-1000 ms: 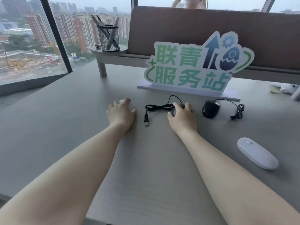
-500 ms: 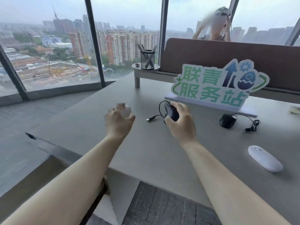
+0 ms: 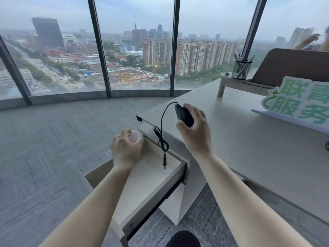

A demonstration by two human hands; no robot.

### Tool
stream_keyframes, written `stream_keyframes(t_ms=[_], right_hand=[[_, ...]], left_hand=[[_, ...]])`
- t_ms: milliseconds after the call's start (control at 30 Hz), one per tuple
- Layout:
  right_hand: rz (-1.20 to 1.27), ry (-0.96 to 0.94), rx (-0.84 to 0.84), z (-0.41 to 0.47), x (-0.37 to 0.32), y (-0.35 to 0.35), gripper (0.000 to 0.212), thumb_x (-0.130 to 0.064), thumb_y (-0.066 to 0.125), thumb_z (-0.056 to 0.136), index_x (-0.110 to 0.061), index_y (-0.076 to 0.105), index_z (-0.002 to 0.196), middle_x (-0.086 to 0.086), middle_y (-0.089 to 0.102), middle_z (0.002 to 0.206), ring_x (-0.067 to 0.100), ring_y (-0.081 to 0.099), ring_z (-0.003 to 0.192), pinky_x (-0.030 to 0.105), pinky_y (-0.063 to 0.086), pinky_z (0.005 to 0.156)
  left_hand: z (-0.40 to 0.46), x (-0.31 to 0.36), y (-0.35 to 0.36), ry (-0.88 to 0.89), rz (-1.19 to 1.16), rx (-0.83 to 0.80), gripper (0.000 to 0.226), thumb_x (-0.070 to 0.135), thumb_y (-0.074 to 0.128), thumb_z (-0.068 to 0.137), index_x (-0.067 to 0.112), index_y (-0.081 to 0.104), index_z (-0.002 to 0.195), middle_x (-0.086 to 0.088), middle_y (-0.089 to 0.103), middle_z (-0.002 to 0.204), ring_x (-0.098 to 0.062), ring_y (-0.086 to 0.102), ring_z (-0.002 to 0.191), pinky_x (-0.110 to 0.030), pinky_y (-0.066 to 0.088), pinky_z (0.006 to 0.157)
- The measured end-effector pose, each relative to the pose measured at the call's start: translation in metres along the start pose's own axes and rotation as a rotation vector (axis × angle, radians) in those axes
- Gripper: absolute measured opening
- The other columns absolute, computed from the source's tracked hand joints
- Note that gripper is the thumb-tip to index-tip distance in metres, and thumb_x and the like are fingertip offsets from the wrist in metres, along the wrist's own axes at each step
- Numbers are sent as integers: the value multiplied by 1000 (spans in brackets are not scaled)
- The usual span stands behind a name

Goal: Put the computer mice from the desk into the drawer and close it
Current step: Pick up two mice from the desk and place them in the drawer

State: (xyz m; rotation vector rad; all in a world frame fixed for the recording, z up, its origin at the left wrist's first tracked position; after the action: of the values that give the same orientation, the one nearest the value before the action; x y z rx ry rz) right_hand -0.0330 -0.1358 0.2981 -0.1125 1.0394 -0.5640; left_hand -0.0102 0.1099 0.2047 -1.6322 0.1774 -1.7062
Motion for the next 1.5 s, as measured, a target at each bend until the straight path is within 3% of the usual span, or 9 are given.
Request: stream_keyframes(t_ms=[133, 233, 400, 600, 800, 933, 1067, 1267, 1500], right_hand=[[37, 44, -129, -29, 16, 70, 49, -17, 62, 84, -23, 53, 132, -8, 51, 125, 12, 49, 119, 27, 38, 104], [-17, 104, -215, -42, 49, 114, 51, -19, 61, 83, -23, 52, 134, -3, 50, 136, 17, 45, 125, 25, 33, 101], [-157, 197, -382, -51, 115, 170, 52, -19, 59, 85, -20, 51, 136, 2, 44, 140, 23, 41, 125, 27, 35, 101], [-451, 333, -678, -63, 202, 218, 59, -19, 50, 89, -20, 36, 146, 5, 29, 152, 29, 30, 132, 37, 33, 109], [-739, 354, -888, -65, 245, 245, 59, -8, 52, 86, -22, 32, 139, 14, 27, 147, 36, 34, 127, 42, 43, 94], [-831, 380, -988, -71, 262, 255, 65, 1, 46, 87, -22, 27, 145, 16, 21, 152, 40, 26, 138, 44, 42, 100], [-923, 361, -1037, -77, 273, 261, 71, 2, 51, 86, -23, 24, 147, 19, 20, 151, 37, 34, 131, 41, 44, 97], [-813, 304, -917, -62, 233, 245, 61, -11, 50, 92, -23, 25, 147, 15, 23, 152, 37, 35, 132, 47, 43, 96], [-420, 58, -353, -14, 110, 113, 34, -13, 51, 92, -11, 60, 125, 7, 62, 125, 25, 61, 110, 36, 52, 89]], left_hand=[[5, -80, 1, -164, 85, -51, 53, 35, 53, 83, 17, 49, 133, -20, 52, 127, -35, 43, 118, -43, 35, 97], [8, -127, 19, -294, 120, -124, 43, 34, 45, 78, 17, 57, 116, -11, 52, 132, -34, 41, 115, -40, 29, 89], [15, -182, 48, -503, 128, -130, 58, 33, 50, 85, 19, 39, 140, -21, 40, 137, -38, 34, 124, -38, 33, 98], [17, -214, 103, -604, 184, -187, 60, 33, 58, 83, 20, 40, 139, -20, 34, 135, -39, 33, 123, -42, 40, 95], [29, -229, 139, -581, 320, -223, 61, 36, 61, 76, 15, 43, 130, -23, 38, 130, -42, 38, 121, -43, 43, 93], [34, -239, 150, -560, 361, -223, 60, 37, 64, 75, 13, 46, 126, -22, 41, 128, -43, 39, 121, -43, 44, 93], [36, -240, 156, -497, 438, -228, 64, 46, 69, 73, 12, 47, 123, -21, 41, 127, -43, 40, 120, -44, 46, 91], [39, -211, 138, -460, 469, -215, 64, 54, 48, 88, 6, 43, 130, -21, 38, 132, -43, 39, 121, -45, 37, 99], [42, -10, 102, 131, 109, -18, 40, 29, 47, 94, 10, 53, 128, -17, 54, 124, -33, 47, 116, -38, 38, 91]])
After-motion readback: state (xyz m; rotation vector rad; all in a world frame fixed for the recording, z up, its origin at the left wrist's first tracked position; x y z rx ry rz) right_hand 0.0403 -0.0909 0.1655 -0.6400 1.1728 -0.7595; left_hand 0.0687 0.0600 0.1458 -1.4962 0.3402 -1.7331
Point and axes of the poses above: each hand's wrist, its own z-axis towards the middle knuckle, its own y-axis out of the palm, x = y × z, the point moved 10 cm from there along z, towards the middle knuckle
